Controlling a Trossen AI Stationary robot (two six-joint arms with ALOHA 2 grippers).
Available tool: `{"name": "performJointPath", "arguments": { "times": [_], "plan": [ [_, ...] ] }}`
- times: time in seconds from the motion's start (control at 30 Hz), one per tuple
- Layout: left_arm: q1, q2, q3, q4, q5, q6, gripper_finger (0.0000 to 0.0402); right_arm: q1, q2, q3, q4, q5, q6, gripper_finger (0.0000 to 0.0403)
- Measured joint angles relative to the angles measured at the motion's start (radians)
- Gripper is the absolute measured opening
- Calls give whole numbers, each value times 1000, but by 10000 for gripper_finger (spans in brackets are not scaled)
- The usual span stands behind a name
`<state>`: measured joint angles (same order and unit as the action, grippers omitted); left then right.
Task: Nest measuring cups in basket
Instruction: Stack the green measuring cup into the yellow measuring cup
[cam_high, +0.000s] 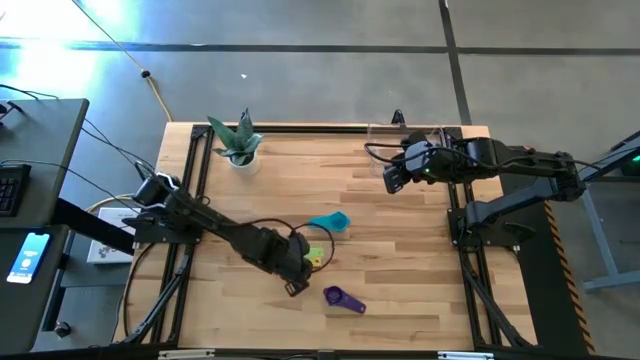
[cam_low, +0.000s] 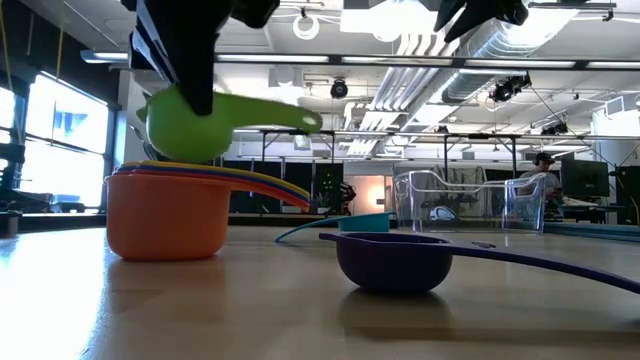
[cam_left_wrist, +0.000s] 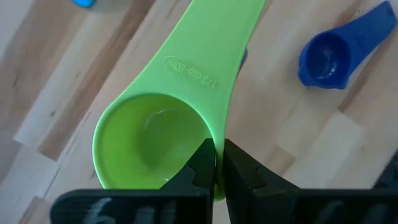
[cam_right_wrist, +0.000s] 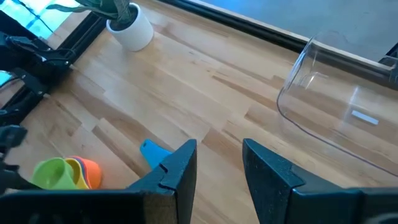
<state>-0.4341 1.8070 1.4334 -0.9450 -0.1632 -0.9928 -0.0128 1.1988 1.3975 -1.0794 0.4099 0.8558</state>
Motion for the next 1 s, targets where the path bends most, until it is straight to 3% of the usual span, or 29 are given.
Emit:
{"name": "performJointPath", "arguments": {
  "times": [0.57,1.0],
  "plan": [
    [-5,53,0,-12,20,-1,6,0,0,0,0,-1,-24,121],
    [-5,53,0,-22,35,18,50,0,0,0,0,-1,-27,121]
  ]
}}
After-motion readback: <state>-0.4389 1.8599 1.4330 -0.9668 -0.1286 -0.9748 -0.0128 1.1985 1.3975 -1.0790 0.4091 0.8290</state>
